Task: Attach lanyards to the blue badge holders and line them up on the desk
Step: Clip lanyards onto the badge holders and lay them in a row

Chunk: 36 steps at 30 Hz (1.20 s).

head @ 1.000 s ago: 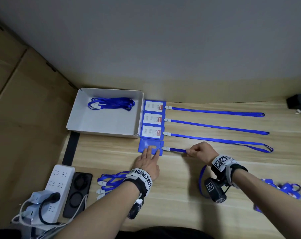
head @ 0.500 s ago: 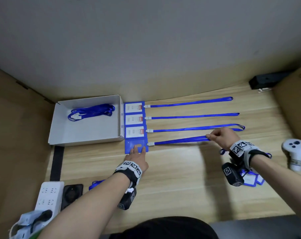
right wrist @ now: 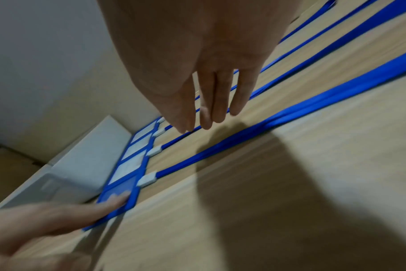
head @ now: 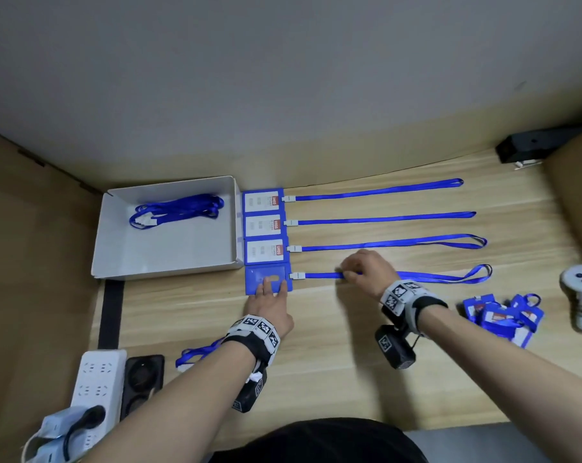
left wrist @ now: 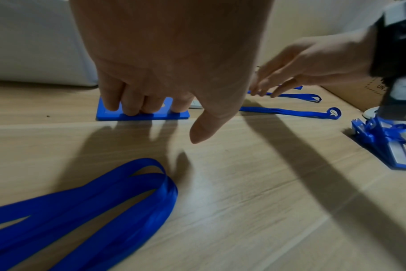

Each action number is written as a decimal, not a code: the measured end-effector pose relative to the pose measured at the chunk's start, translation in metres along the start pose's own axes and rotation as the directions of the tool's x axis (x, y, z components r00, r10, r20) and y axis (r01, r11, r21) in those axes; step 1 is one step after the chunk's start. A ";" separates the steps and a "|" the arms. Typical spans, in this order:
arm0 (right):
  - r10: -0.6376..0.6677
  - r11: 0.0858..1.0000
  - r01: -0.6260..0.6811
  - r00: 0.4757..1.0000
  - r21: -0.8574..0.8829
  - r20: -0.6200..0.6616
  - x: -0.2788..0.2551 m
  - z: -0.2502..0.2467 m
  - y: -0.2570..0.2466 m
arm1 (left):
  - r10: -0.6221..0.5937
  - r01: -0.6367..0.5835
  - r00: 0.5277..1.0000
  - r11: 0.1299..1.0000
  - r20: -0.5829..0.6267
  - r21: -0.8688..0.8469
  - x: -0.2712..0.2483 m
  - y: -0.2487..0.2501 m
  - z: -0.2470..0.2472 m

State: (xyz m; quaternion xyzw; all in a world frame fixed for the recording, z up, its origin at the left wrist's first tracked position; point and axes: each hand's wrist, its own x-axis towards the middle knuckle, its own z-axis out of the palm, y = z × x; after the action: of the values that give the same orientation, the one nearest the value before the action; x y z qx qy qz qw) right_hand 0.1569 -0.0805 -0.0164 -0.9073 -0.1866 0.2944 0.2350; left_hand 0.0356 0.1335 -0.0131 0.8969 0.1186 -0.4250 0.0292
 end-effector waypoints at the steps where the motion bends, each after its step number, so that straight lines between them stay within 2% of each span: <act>1: -0.003 1.000 0.002 1.000 0.025 0.029 0.007 0.010 -0.011 | -0.003 0.003 1.000 1.000 0.000 -0.008 0.000 0.000 0.000; 3: 0.005 0.999 -0.007 0.998 0.033 0.068 0.021 0.030 -0.028 | -0.004 0.004 1.000 1.000 0.002 -0.022 0.000 -0.001 0.000; 6: 0.004 1.000 -0.004 0.999 -0.004 0.053 0.034 0.050 -0.044 | 0.004 -0.004 1.000 1.000 0.004 -0.016 0.000 -0.001 -0.001; 11: -0.026 0.979 0.035 0.998 -0.199 0.048 0.043 0.064 -0.058 | 0.008 -0.009 1.000 1.000 -0.008 -0.028 0.002 0.001 0.000; 14: -0.005 0.981 0.010 1.000 -0.194 0.029 0.040 0.064 -0.064 | 0.009 -0.009 1.000 1.000 0.002 -0.028 0.002 0.003 0.000; 17: 0.069 0.993 -0.057 0.991 -0.101 0.112 0.039 0.059 -0.067 | 0.004 -0.004 1.000 1.000 0.015 -0.024 0.002 0.004 -0.004; 20: 0.070 0.964 -0.120 0.976 0.239 0.205 0.039 0.058 -0.061 | -0.011 0.012 1.000 0.999 0.029 -0.041 0.002 0.005 -0.007; 22: 0.077 0.901 -0.142 0.982 0.410 0.172 0.033 0.053 -0.053 | -0.014 0.016 0.999 0.999 0.040 -0.046 0.001 0.006 -0.008; 25: 0.073 0.892 -0.122 0.989 0.435 0.128 0.019 0.038 -0.033 | -0.009 0.011 0.999 0.999 0.050 -0.045 -0.001 0.008 -0.010; 30: 0.105 0.927 -0.107 0.994 0.360 0.023 -0.004 0.017 0.015 | -0.017 0.019 0.997 1.000 0.073 -0.022 0.000 0.010 -0.011; 36: 0.160 0.771 -0.113 0.987 0.627 -0.019 -0.016 0.006 0.025 | -0.051 0.050 0.997 0.999 0.060 0.008 0.002 0.015 -0.011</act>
State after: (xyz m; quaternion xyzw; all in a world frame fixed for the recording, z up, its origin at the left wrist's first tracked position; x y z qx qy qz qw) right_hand 0.1458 -0.1070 -0.0273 -0.7995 -0.0039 0.3231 0.5063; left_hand 0.0486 0.1209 -0.0083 0.8805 0.1391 -0.4527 0.0192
